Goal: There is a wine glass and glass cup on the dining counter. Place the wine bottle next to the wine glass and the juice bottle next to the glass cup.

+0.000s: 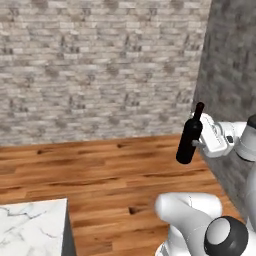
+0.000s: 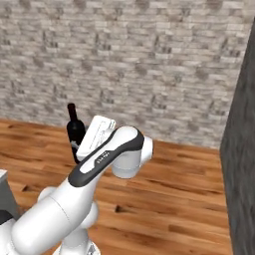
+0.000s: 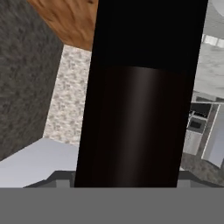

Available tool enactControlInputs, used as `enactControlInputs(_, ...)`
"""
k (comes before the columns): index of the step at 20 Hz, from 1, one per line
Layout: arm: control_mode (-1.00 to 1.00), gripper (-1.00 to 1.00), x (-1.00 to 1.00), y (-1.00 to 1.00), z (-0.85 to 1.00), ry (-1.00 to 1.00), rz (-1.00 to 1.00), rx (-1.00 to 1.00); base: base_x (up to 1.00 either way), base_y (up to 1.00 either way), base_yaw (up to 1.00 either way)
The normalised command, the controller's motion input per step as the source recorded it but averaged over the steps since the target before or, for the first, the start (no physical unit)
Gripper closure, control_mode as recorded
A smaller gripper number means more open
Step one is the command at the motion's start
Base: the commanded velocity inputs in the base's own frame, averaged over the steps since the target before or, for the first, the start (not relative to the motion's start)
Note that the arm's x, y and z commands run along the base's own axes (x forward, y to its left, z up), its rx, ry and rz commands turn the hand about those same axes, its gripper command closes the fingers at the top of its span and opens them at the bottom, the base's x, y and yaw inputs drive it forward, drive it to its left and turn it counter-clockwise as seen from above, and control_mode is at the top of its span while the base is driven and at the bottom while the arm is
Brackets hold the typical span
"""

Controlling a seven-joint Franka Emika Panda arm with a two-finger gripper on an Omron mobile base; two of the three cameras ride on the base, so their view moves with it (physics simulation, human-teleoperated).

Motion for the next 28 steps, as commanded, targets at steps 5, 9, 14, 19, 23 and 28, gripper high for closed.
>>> enactControlInputs(5, 1.0, 1.0, 0.0, 0.0, 0.0, 0.0, 0.0, 0.0, 0.8, -0.03, 0.21)
enactControlInputs(9, 1.0, 1.0, 0.0, 0.0, 0.0, 0.0, 0.0, 0.0, 0.71, 0.0, 0.14)
enactControlInputs(14, 1.0, 1.0, 0.0, 0.0, 0.0, 0.0, 0.0, 0.0, 0.64, -0.01, 0.15)
enactControlInputs(19, 1.0, 1.0, 0.0, 0.0, 0.0, 0.0, 0.0, 0.0, 0.55, 0.0, 0.15)
enactControlInputs(23, 1.0, 1.0, 0.0, 0.0, 0.0, 0.0, 0.0, 0.0, 0.22, -0.05, 0.15)
enactControlInputs(28, 1.0, 1.0, 0.0, 0.0, 0.0, 0.0, 0.0, 0.0, 0.26, 0.0, 0.1)
